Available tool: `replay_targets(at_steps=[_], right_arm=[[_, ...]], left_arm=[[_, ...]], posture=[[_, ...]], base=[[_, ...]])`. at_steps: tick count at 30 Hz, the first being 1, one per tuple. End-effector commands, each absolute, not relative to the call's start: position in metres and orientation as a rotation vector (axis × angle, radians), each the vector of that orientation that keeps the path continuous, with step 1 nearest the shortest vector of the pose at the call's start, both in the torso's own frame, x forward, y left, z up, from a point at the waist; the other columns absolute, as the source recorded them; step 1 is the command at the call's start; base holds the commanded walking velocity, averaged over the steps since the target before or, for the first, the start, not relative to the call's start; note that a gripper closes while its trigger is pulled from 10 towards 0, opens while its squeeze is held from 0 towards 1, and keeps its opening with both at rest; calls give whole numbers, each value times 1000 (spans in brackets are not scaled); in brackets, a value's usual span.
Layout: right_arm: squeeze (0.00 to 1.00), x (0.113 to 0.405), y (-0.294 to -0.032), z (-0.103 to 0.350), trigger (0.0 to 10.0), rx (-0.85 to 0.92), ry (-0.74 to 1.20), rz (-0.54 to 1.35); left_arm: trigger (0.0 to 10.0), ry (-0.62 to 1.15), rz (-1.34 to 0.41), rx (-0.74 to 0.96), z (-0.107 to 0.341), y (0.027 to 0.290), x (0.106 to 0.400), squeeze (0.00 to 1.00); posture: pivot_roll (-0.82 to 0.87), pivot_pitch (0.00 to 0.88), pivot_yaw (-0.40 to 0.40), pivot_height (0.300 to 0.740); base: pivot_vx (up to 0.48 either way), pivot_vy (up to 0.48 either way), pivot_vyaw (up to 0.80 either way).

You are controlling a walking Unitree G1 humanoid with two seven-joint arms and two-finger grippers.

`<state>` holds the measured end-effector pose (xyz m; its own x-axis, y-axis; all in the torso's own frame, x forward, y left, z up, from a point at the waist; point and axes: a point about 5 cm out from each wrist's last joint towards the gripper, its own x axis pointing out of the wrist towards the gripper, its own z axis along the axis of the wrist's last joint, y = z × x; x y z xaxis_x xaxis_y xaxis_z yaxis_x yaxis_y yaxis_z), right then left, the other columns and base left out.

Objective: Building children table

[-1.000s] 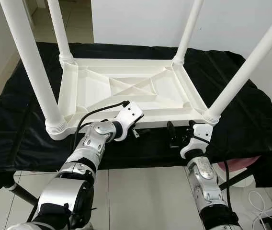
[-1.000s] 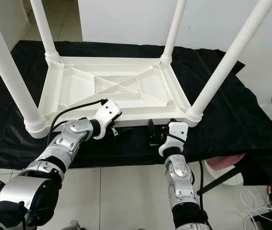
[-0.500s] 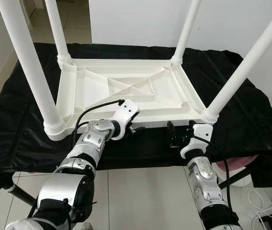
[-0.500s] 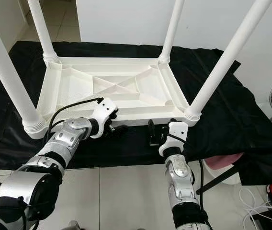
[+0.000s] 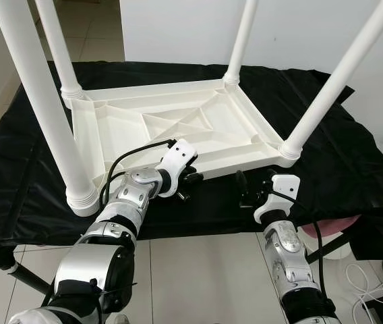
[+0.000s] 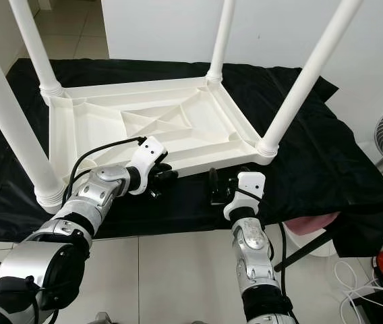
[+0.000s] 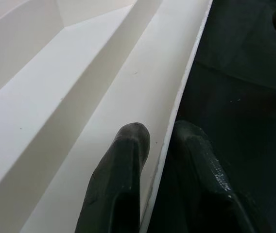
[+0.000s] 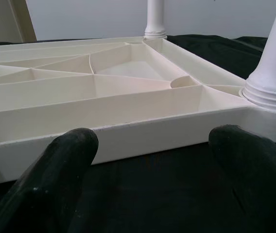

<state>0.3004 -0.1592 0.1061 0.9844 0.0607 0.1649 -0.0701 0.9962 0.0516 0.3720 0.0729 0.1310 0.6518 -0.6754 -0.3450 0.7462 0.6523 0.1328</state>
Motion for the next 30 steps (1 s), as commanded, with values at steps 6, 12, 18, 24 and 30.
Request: replay_targets(at_steps=[6, 12, 18, 24, 30], right_arm=[[0, 301, -160, 104, 10000, 55, -149, 54], [0, 302, -161, 105, 10000, 57, -151, 53], [0, 303, -159, 105, 10000, 56, -152, 55], [0, 301, -160, 105, 10000, 58, -152, 48], [0, 299, -161, 103, 10000, 59, -150, 40]], left_arm=[[0, 210, -17, 307, 124, 118, 383, 0], [0, 162, 4, 274, 129, 123, 386, 0], [0, 121, 33, 207, 137, 123, 391, 0], [2235, 93, 39, 186, 146, 119, 394, 0], [10000, 20, -64, 179, 153, 104, 394, 0]], posture=[[-26, 26, -52, 740], [-26, 26, -56, 740], [-27, 26, -52, 740], [-33, 29, -45, 740], [-38, 31, -38, 740]], base=[[0, 0, 0], [0, 0, 0], [0, 0, 0], [0, 0, 0], [0, 0, 0]])
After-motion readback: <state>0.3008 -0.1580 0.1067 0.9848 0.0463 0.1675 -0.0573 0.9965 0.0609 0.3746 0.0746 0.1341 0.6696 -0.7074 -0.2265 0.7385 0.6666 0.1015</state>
